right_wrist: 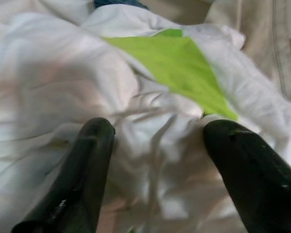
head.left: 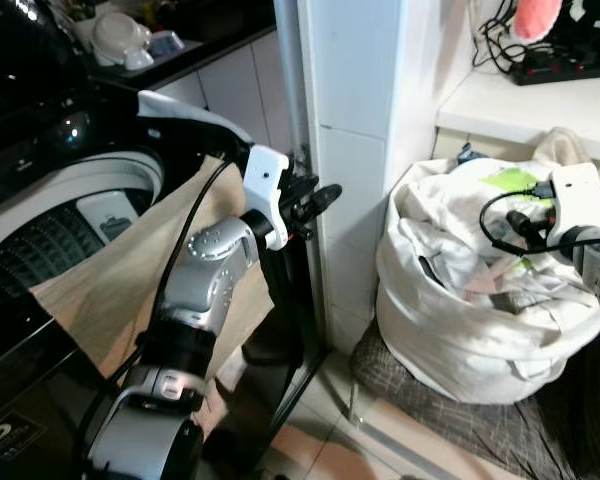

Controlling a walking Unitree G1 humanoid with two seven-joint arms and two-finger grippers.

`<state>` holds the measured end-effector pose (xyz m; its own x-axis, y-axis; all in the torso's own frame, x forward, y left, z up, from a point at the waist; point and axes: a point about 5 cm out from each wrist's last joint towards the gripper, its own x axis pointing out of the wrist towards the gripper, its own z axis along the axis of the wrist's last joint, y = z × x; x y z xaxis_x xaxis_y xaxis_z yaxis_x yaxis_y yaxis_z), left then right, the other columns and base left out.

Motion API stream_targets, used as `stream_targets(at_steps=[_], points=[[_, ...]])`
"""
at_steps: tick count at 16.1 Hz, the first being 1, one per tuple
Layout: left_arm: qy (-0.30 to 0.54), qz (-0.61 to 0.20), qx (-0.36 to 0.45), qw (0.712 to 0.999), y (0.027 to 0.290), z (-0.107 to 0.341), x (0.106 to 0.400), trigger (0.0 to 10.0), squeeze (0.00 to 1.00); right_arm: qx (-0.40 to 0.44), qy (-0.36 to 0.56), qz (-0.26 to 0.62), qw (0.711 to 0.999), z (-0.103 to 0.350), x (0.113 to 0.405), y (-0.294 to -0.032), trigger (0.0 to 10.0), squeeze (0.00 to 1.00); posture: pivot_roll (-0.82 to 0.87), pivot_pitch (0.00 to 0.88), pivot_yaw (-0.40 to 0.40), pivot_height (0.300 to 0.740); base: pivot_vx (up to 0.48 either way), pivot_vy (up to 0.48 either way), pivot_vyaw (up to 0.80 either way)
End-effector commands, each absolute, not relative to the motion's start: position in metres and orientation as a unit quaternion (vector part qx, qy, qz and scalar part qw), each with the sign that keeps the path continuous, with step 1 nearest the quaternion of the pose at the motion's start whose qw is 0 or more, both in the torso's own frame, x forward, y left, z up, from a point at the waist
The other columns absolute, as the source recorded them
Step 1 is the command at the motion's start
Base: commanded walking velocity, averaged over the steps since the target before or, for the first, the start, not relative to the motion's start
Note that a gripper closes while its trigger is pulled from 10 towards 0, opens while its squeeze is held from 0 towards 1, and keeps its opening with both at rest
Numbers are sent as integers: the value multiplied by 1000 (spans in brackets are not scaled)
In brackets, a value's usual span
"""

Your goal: Clothes washing

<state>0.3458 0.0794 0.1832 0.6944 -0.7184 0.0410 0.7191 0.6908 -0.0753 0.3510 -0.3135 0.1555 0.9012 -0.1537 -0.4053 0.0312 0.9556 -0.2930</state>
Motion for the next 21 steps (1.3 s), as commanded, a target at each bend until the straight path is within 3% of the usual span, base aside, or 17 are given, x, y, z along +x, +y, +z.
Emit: stream_targets(at_steps=[1, 2, 5, 8, 9, 21], points=[[5, -414, -27, 910, 79, 187, 339, 10000, 0, -151, 226, -46, 961, 152, 354, -313, 10000, 855, -97, 0, 140, 740, 0, 0, 0], [13, -422, -7, 907, 80, 186, 336, 10000, 0, -138, 254, -43, 956, 142, 351, -313, 10000, 0, -85, 0, 138, 740, 0, 0, 0], [36, -437, 27, 898, 83, 188, 328, 10000, 0, -139, 328, -22, 934, 121, 342, -314, 10000, 0, -73, 0, 135, 740, 0, 0, 0], [46, -468, 57, 880, 82, 194, 319, 10000, 0, -111, 316, -20, 942, 121, 343, -315, 10000, 0, -79, 0, 142, 740, 0, 0, 0], [51, -477, 55, 876, 81, 196, 318, 10000, 0, -91, 304, -29, 948, 124, 343, -317, 0, 0, -79, 0, 142, 740, 0, 0, 0], [68, -476, 43, 876, 76, 194, 317, 10000, 0, -73, 269, -20, 960, 136, 345, -324, 0, 0, -107, 0, 154, 740, 0, 0, 0]])
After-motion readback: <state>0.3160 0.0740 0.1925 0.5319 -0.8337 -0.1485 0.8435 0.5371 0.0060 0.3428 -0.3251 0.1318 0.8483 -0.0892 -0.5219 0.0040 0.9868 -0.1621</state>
